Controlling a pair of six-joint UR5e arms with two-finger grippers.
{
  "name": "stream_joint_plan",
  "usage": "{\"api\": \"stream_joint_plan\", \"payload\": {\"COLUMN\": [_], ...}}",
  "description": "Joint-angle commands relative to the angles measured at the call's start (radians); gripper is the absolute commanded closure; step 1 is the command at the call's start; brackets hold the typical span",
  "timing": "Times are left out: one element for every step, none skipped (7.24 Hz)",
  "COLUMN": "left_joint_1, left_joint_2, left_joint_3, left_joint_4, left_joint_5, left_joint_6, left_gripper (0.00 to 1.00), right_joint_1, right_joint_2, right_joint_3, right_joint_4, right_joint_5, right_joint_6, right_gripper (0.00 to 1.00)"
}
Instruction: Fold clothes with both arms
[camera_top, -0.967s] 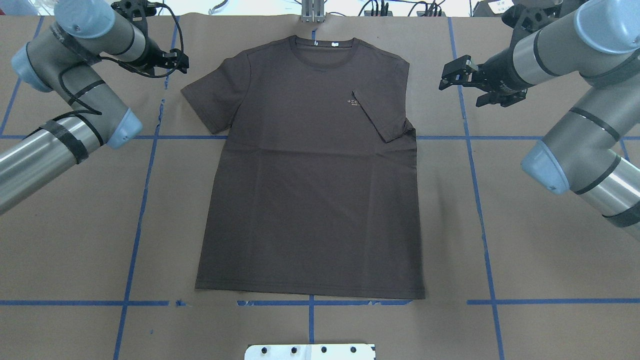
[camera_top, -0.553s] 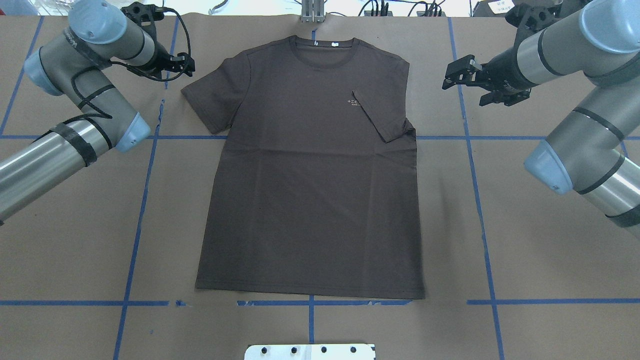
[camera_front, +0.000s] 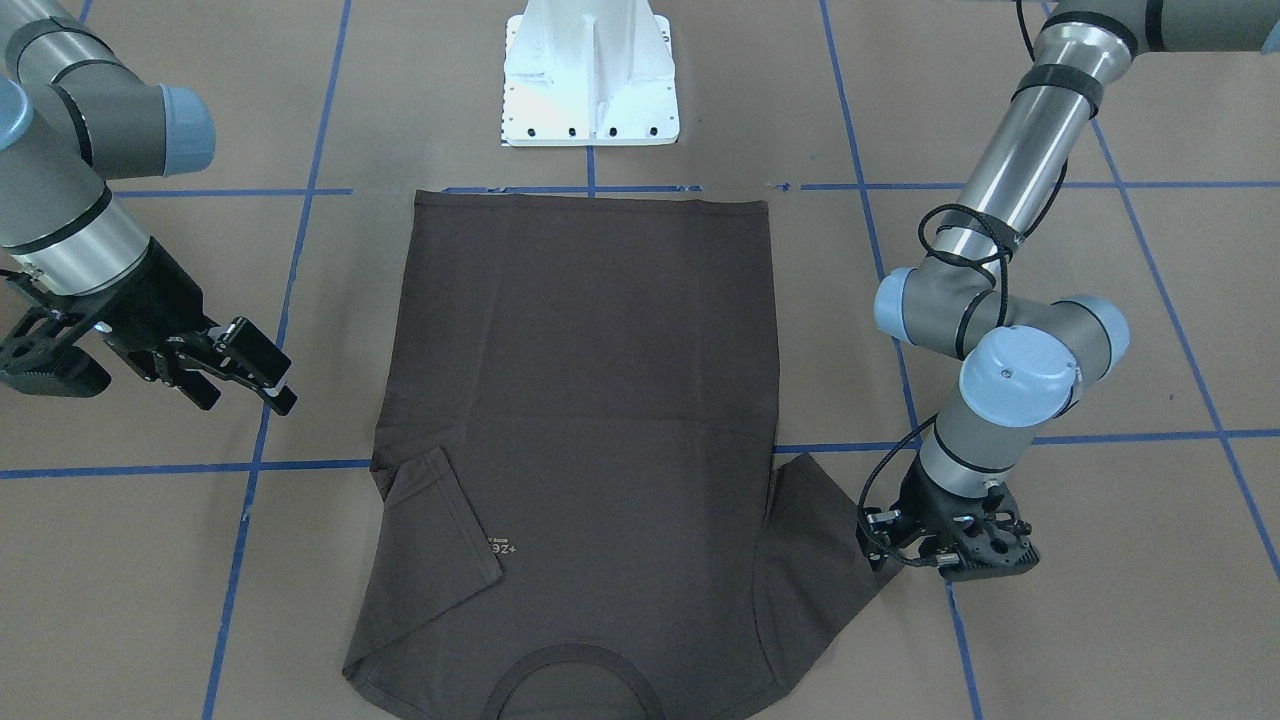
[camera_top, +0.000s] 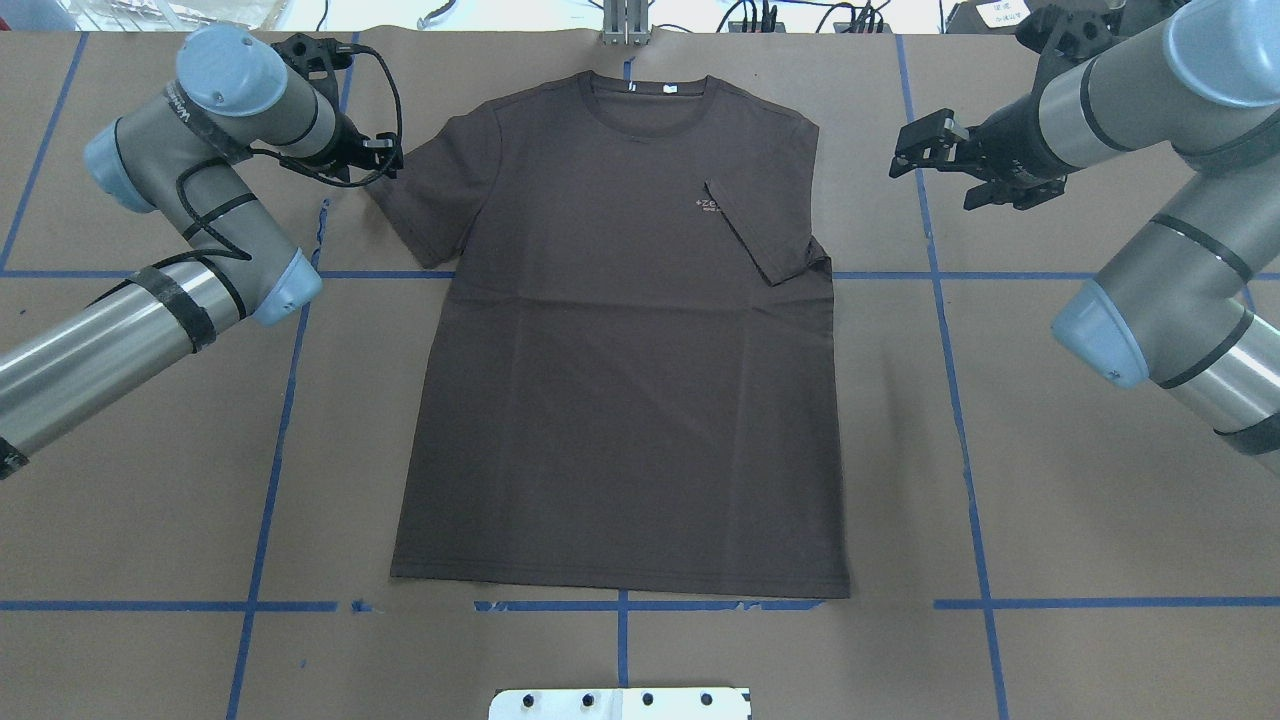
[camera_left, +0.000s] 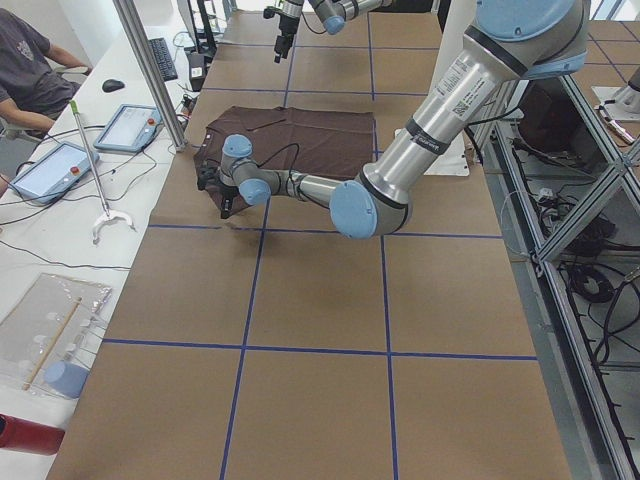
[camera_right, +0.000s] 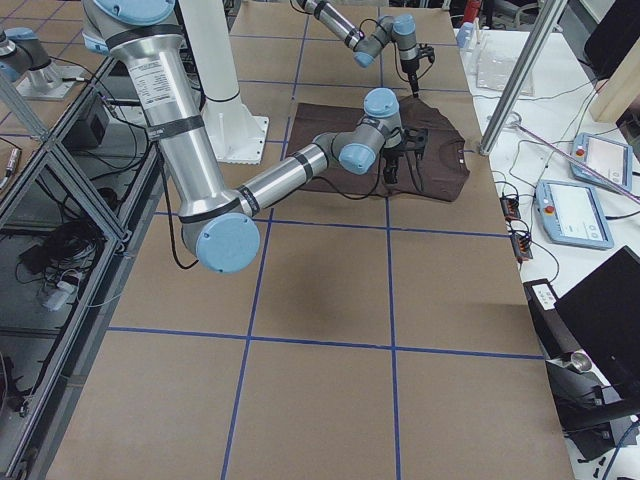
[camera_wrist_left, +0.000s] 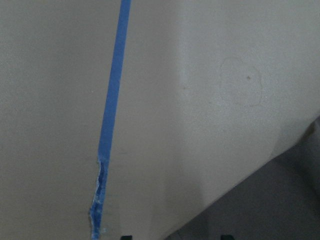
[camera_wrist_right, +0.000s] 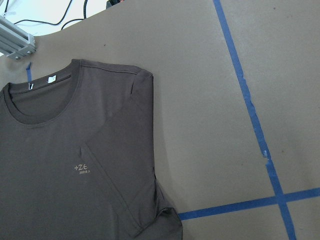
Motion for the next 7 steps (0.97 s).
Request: {"api": "stream_joint_plan", "payload": {"left_joint_1": [0.004,0.004,0.004,0.002,0.002,0.004,0.002], "left_joint_2": [0.004,0.004,0.004,0.004,0.004,0.007,0.013], "left_joint_3": [0.000,0.000,0.000,0.000,0.000,0.000,0.000], "left_joint_4": [0.000,0.000,0.000,0.000,0.000,0.000,0.000], "left_joint_5": [-0.002,0.000,0.000,0.000,-0.002,-0.002,-0.002], "left_joint_6": [0.007,0.007,0.006,0.007,0.009,0.009,0.010], "left_gripper": [0.40,0.46,0.53,0.54,0.55,0.58,0.58], "right_joint_1": [0.000,0.000,0.000,0.000,-0.002,-0.002,-0.002], "right_joint_2": [0.003,0.003,0.003,0.003,0.004,0.004,0.006], "right_joint_3": [-0.003,-0.001,-0.004,-0.004,-0.006,-0.006,-0.006], "right_joint_4": [0.001,-0.001,-0.001,-0.001,-0.001,-0.002,-0.002], "right_joint_5": [-0.001,0.000,0.000,0.002,0.003,0.003,0.003], "right_joint_6": [0.000,0.002,0.002,0.002,0.002,0.002,0.002], "right_gripper": [0.00,0.00,0.00,0.00,0.00,0.00,0.00]}}
